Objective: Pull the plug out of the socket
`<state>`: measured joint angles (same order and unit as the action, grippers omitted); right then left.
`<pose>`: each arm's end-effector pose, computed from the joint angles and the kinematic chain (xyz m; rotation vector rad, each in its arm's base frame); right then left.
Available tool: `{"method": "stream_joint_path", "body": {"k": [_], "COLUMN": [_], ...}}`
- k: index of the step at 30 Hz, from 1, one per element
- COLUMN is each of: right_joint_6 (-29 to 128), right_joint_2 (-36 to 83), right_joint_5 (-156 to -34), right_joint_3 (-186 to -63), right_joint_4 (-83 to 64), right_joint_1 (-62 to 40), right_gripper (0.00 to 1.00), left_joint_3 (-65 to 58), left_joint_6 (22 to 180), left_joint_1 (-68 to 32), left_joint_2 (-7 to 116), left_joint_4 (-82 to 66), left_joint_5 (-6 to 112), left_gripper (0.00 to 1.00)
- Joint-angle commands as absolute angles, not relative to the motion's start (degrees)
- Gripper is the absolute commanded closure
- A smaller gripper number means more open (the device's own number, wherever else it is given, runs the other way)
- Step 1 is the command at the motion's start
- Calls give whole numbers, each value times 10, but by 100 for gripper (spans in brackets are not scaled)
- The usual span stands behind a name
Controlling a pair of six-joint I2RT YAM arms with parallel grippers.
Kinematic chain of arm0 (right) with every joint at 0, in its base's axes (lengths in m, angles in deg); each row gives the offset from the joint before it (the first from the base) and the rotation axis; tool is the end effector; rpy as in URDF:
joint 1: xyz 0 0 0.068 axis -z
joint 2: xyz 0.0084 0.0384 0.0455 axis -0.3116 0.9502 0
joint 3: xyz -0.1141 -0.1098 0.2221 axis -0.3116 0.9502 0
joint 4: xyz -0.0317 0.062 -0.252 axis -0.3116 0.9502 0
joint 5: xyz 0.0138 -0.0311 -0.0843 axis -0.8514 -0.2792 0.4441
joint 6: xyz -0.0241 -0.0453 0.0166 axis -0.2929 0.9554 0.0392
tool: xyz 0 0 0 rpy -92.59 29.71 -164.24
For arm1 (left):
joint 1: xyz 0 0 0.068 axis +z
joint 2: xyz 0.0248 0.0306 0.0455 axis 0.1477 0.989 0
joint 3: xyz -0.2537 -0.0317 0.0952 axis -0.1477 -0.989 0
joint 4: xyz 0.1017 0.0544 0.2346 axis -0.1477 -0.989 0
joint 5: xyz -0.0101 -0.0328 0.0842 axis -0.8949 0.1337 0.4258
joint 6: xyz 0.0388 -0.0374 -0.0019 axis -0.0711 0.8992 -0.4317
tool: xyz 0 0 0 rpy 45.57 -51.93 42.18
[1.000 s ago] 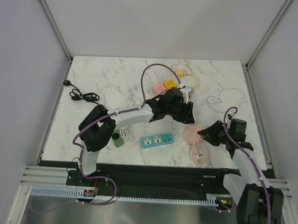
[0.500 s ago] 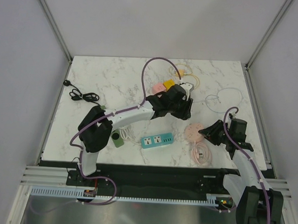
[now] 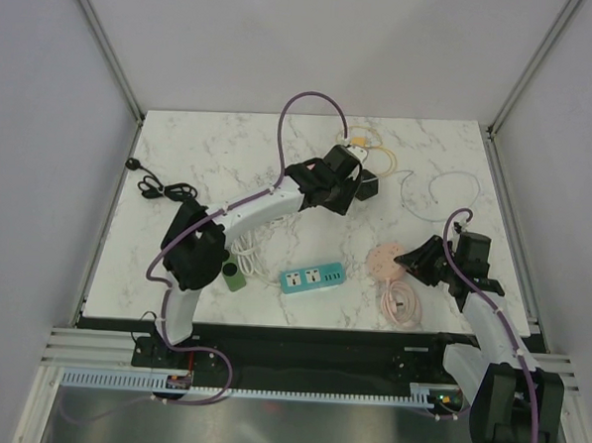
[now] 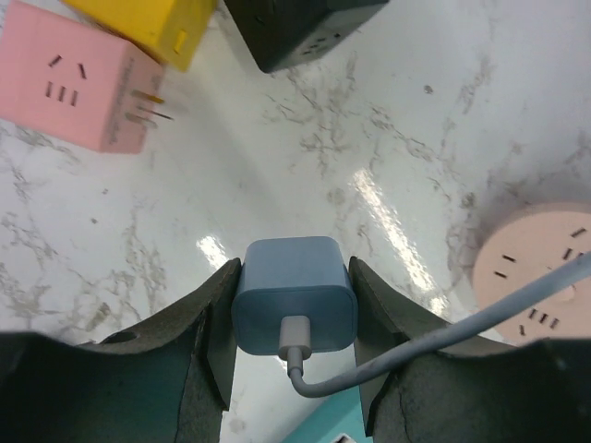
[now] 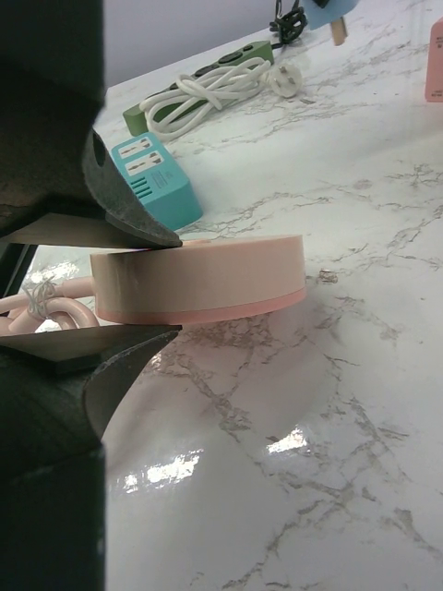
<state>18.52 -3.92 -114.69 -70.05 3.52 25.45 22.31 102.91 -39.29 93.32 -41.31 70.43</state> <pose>0.1758 -0.0061 0.1695 0.6984 2.3053 0.8135 0.3098 -0.3332 0.2621 0.6311 2.3273 -0.3193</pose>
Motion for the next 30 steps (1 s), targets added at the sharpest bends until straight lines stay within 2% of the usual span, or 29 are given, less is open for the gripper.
{"method": "stream_joint_path", "body": {"k": [1,5,14,17,19,20,21,22,25,26,28,30], "right_joint_6": [224,225,227,225,221,216,211,204,189,189,193,196], "right_joint_2": [-29,-27,-27,-25,-29,-32,-36,-38,-20,-12,11,21], "right_joint_5": [-1100,-1103,-1117,-1118,-1117,-1115,-1111,-1105,-1110,-1110,-1112,-1110], "right_joint_3": [-704,-705,-709,-710,-709,-703,-699,-697,-695,-703,-717,-723], "right_joint_4": [76,75,68,67,59,54,38,30,0,-5,-9,-14], "right_joint_1": [257,256,256,256,257,257,257,257,256,256,257,257], "right_gripper": [89,86,68,67,69,74,86,89,91,91,91,91], "left_joint_3": [276,310,379,390,396,402,403,405,404,401,395,392], "left_joint_6": [957,946,935,954,969,973,983,987,1002,1004,998,995], "left_joint_1": [-377,-365,-361,-356,-354,-352,-350,-346,-336,-334,-332,-332], "left_joint_2": [969,1000,1074,1088,1101,1104,1110,1112,1114,1113,1109,1103], "left_joint_4": [-452,-452,-463,-464,-463,-463,-462,-462,-462,-463,-462,-463], "left_joint_5": [746,762,741,728,713,711,705,700,673,659,644,643], "left_gripper": [98,98,98,98,98,98,98,97,77,58,47,42]}}
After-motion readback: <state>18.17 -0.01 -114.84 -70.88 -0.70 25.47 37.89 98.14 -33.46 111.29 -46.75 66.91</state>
